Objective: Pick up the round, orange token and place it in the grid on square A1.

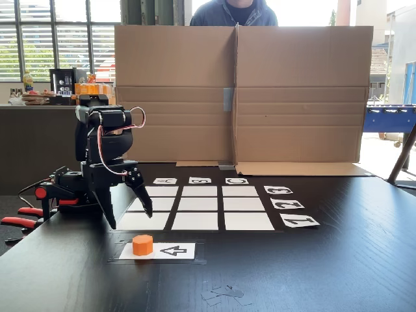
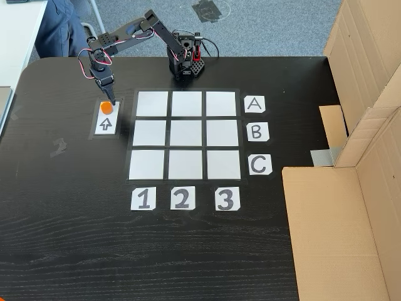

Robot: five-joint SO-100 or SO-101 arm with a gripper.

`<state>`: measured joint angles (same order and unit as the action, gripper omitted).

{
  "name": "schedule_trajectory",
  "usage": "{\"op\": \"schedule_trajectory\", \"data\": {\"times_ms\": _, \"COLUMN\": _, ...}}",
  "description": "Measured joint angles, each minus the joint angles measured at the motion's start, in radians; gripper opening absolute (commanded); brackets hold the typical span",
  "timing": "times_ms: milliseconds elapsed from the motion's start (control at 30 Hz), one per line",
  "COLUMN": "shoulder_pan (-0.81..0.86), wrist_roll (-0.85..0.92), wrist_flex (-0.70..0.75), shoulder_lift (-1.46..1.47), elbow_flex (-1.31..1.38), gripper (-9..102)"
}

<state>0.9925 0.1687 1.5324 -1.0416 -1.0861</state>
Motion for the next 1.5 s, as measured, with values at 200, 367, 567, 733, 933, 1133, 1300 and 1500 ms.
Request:
{"op": "schedule_trajectory", "data": {"times_ms": 200, "shoulder_pan": -0.028, "wrist_roll": -0.015, "wrist_flex": -0.021, "shoulder_lift": 0.057, "elbow_flex": 0.0, "gripper": 34}}
{"op": "schedule_trajectory", "data": {"times_ms": 367, "shoulder_pan": -0.037, "wrist_roll": -0.041, "wrist_flex": -0.029, "shoulder_lift": 0.094, "elbow_flex": 0.038, "gripper": 35}}
{"op": "schedule_trajectory", "data": {"times_ms": 567, "shoulder_pan": -0.044, "wrist_roll": -0.052, "wrist_flex": -0.051, "shoulder_lift": 0.115, "elbow_flex": 0.055, "gripper": 35}}
{"op": "schedule_trajectory", "data": {"times_ms": 733, "shoulder_pan": -0.049, "wrist_roll": -0.054, "wrist_flex": -0.06, "shoulder_lift": 0.118, "elbow_flex": 0.055, "gripper": 35}}
{"op": "schedule_trajectory", "data": {"times_ms": 933, "shoulder_pan": -0.051, "wrist_roll": -0.081, "wrist_flex": -0.084, "shoulder_lift": 0.137, "elbow_flex": 0.055, "gripper": 35}}
{"op": "schedule_trajectory", "data": {"times_ms": 1133, "shoulder_pan": -0.051, "wrist_roll": -0.106, "wrist_flex": -0.095, "shoulder_lift": 0.15, "elbow_flex": 0.055, "gripper": 35}}
{"op": "schedule_trajectory", "data": {"times_ms": 1300, "shoulder_pan": -0.049, "wrist_roll": -0.121, "wrist_flex": -0.098, "shoulder_lift": 0.15, "elbow_flex": 0.055, "gripper": 35}}
{"op": "schedule_trajectory", "data": {"times_ms": 1500, "shoulder_pan": -0.049, "wrist_roll": -0.146, "wrist_flex": -0.106, "shoulder_lift": 0.15, "elbow_flex": 0.055, "gripper": 35}}
